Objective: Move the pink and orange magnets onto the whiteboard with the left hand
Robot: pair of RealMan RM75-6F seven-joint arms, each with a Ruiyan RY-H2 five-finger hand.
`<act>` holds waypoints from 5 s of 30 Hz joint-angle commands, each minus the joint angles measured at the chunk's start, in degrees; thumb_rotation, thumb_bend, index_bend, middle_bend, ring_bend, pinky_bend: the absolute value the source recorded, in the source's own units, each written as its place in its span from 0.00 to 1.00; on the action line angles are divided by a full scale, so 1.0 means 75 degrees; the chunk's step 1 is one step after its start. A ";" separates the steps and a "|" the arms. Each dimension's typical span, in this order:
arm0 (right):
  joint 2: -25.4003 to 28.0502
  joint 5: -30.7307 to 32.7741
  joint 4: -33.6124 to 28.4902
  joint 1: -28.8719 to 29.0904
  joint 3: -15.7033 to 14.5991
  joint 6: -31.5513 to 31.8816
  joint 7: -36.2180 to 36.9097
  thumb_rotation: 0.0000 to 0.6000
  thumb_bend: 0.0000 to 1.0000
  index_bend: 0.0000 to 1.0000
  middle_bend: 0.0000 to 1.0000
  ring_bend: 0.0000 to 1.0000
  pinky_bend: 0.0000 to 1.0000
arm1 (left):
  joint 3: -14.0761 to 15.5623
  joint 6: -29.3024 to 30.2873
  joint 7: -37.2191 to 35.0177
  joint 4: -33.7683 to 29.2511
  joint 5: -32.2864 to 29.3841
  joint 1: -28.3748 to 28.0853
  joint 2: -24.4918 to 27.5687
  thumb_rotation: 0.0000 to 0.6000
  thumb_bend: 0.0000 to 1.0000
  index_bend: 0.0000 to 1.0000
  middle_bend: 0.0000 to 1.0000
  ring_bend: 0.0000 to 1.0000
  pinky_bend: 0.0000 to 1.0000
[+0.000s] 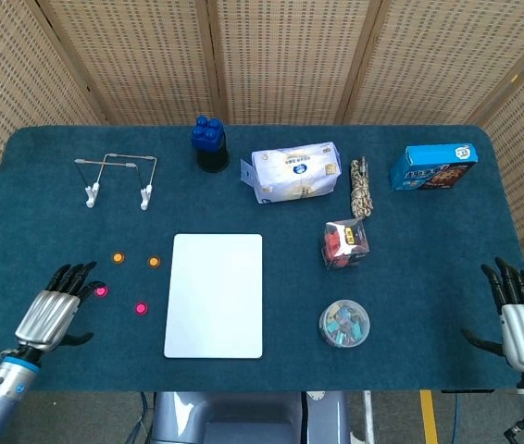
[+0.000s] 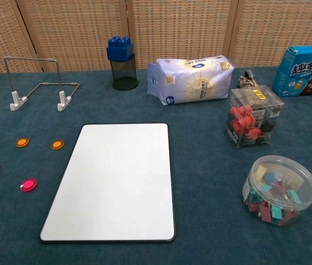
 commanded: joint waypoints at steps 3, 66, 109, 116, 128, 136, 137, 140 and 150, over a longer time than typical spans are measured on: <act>0.0071 0.0029 -0.0048 0.0014 -0.0006 -0.0073 0.0212 1.00 0.16 0.00 0.00 0.00 0.00 | -0.0232 -0.0465 0.0773 0.0028 -0.0803 -0.0433 -0.0498 1.00 0.25 0.40 0.00 0.00 0.00; 0.0255 0.0142 -0.0173 0.0060 -0.0042 -0.0300 0.0856 1.00 0.16 0.00 0.00 0.00 0.00 | -0.0028 -0.0241 0.2416 0.0532 -0.2324 -0.1492 -0.2197 1.00 0.36 0.48 0.00 0.00 0.00; 0.0281 0.0271 -0.0250 0.0079 -0.0029 -0.0393 0.0773 1.00 0.17 0.00 0.00 0.00 0.00 | -0.0061 -0.1403 -0.0506 0.2766 -0.2102 -0.1571 -0.1506 1.00 0.31 0.33 0.00 0.00 0.00; 0.0283 0.0266 -0.0247 0.0075 -0.0030 -0.0385 0.0788 1.00 0.16 0.00 0.00 0.00 0.00 | -0.0054 -0.1492 -0.0577 0.2959 -0.2134 -0.1539 -0.1568 1.00 0.31 0.36 0.00 0.00 0.00; 0.0276 0.0288 -0.0244 0.0078 -0.0019 -0.0389 0.0769 1.00 0.16 0.00 0.00 0.00 0.00 | -0.0078 -0.1628 -0.0393 0.3140 -0.2296 -0.1566 -0.1731 1.00 0.32 0.40 0.00 0.00 0.00; 0.0289 0.0310 -0.0274 0.0080 -0.0021 -0.0412 0.0751 1.00 0.16 0.00 0.00 0.00 0.00 | -0.0117 -0.1662 -0.0240 0.3197 -0.2473 -0.1556 -0.1752 1.00 0.32 0.40 0.00 0.00 0.00; 0.0290 0.0312 -0.0276 0.0080 -0.0021 -0.0413 0.0748 1.00 0.16 0.00 0.00 0.00 0.00 | -0.0117 -0.1685 -0.0245 0.3195 -0.2482 -0.1560 -0.1760 1.00 0.32 0.40 0.00 0.00 0.00; 0.0290 0.0313 -0.0279 0.0077 -0.0021 -0.0408 0.0741 1.00 0.16 0.00 0.00 0.00 0.00 | -0.0109 -0.1703 -0.0205 0.3210 -0.2482 -0.1571 -0.1801 1.00 0.32 0.40 0.00 0.00 0.00; 0.0298 0.0326 -0.0291 0.0080 -0.0018 -0.0426 0.0774 1.00 0.16 0.00 0.00 0.00 0.00 | -0.0121 -0.1655 -0.0074 0.3138 -0.2459 -0.1597 -0.1850 1.00 0.33 0.53 0.00 0.00 0.00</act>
